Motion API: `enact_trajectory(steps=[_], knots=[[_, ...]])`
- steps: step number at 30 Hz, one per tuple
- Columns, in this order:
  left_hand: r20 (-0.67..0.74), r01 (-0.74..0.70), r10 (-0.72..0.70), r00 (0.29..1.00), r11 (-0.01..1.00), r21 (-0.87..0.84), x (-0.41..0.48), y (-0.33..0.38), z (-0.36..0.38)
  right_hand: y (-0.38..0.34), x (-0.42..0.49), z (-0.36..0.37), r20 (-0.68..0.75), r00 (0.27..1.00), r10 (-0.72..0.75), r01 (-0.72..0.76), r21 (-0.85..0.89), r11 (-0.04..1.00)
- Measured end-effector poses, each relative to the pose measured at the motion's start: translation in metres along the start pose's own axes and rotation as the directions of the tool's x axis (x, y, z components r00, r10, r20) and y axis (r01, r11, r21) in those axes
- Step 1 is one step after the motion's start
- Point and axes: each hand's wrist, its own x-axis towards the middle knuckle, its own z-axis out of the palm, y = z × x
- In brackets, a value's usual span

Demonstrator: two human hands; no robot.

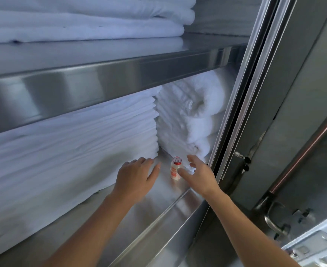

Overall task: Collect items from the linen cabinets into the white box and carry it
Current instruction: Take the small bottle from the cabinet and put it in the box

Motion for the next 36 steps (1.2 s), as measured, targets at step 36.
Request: enact_trajectory(steps=[36], knots=[[0.010,0.088,-0.088,0.996,0.996,0.032,-0.092,0.030,-0.043,-0.019,-0.090,0.012,-0.131,0.982,-0.139,0.186,0.482,0.856]])
